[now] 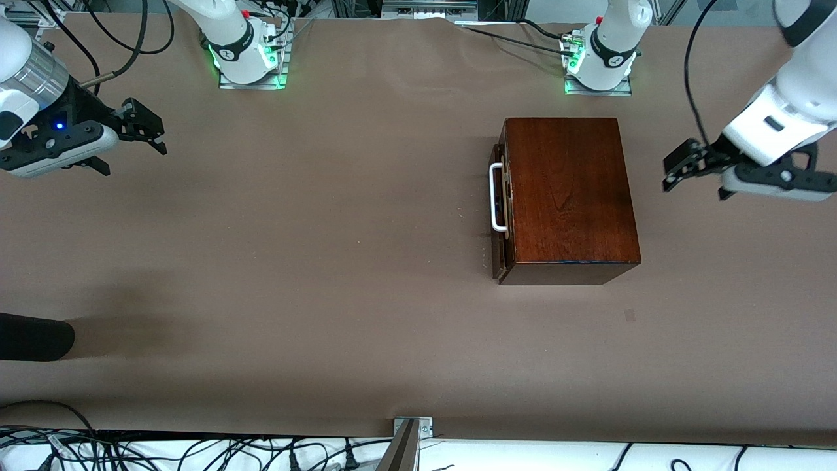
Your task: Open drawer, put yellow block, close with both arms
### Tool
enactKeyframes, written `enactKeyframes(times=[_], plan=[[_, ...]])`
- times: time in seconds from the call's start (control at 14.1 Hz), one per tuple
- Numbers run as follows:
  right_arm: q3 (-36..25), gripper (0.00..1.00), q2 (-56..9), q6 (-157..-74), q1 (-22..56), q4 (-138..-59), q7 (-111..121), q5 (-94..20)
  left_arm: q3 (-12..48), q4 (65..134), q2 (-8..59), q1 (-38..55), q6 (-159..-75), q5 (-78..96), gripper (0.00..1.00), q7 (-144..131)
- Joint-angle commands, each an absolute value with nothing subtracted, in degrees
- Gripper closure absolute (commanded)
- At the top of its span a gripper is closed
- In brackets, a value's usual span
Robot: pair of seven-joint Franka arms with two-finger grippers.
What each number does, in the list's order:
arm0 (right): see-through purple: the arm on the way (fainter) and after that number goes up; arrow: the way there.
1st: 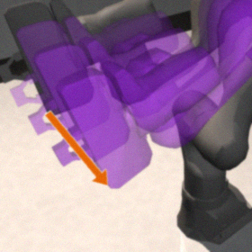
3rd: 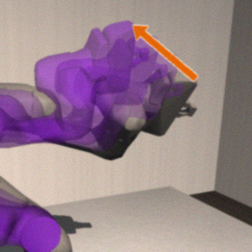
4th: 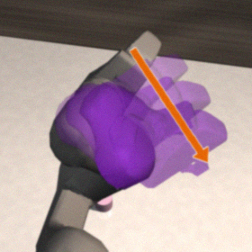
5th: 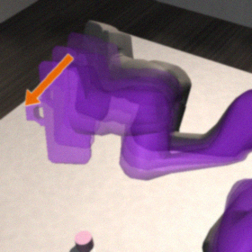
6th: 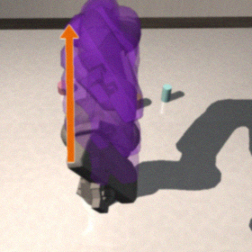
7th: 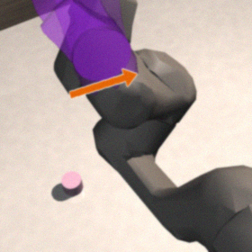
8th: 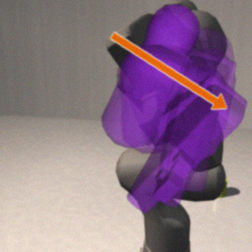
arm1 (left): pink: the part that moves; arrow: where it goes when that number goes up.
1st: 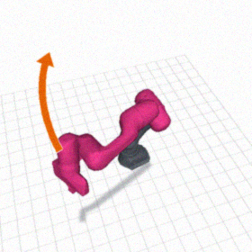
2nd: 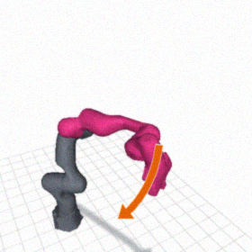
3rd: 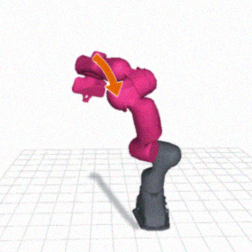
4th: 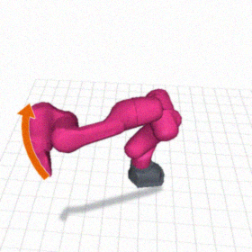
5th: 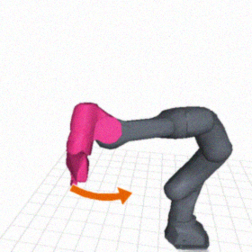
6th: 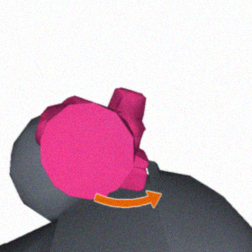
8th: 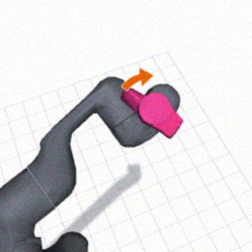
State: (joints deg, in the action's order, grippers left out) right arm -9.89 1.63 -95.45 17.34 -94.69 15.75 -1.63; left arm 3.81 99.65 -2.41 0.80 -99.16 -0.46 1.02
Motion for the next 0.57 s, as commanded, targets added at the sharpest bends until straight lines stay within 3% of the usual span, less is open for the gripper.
enactKeyframes(times=[0.0, 0.35, 0.5], plan=[[-10.0, 0.00, 1.1, -94.5, 17.4, -93.3, 15.9, -1.5, 2.6, 102.0, -4.7, 1.1, -97.3, -1.0, 0.00, 0.3], [-8.4, 0.00, 1.0, -94.4, 15.5, -93.3, 16.1, -1.3, 2.3, 98.6, -3.8, 2.7, -91.3, -2.4, 0.00, 0.9], [-2.7, 0.00, 1.0, -94.2, 10.0, -93.3, 16.1, -0.9, 1.4, 96.6, -2.3, 3.4, -89.6, -2.0, 0.00, 1.0]])
